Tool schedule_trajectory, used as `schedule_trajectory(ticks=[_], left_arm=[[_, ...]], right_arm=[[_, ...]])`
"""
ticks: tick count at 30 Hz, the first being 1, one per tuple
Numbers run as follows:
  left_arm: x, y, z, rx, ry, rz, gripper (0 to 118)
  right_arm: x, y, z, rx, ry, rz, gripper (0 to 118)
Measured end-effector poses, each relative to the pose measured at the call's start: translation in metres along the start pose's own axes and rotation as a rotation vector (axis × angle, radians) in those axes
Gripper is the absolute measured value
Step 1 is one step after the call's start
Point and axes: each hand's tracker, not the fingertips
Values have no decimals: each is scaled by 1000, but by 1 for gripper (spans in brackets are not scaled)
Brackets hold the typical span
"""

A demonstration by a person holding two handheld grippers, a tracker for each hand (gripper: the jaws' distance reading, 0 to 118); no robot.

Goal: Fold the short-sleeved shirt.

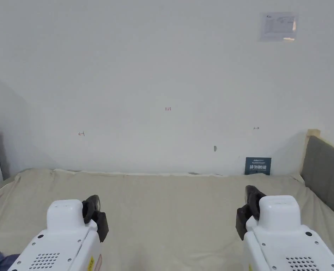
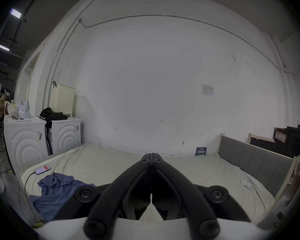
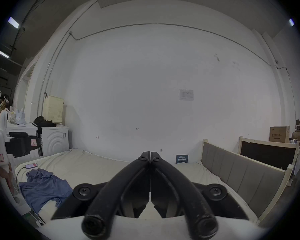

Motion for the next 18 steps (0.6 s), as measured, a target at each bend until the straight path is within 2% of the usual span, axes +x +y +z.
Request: schedule_trajectory(ticks=[6, 10, 11, 15, 18], left_arm=[[-34, -10, 0, -35, 18, -26, 0], [-83, -28, -13, -114, 54, 26, 0], [-96, -35, -14, -118, 50, 16, 0], [-154, -73, -34, -322, 152, -125, 0], [-202, -107, -47, -453, 197, -61, 0]], right_arm=[[-8, -12, -9, -29, 30, -26, 0], [-12, -29, -25, -136, 137, -84, 0], [-13, -33, -28, -148, 135, -107, 0], [-17, -49, -34, -167, 121, -77, 0], [-20, -61, -47, -196, 122, -84, 0]])
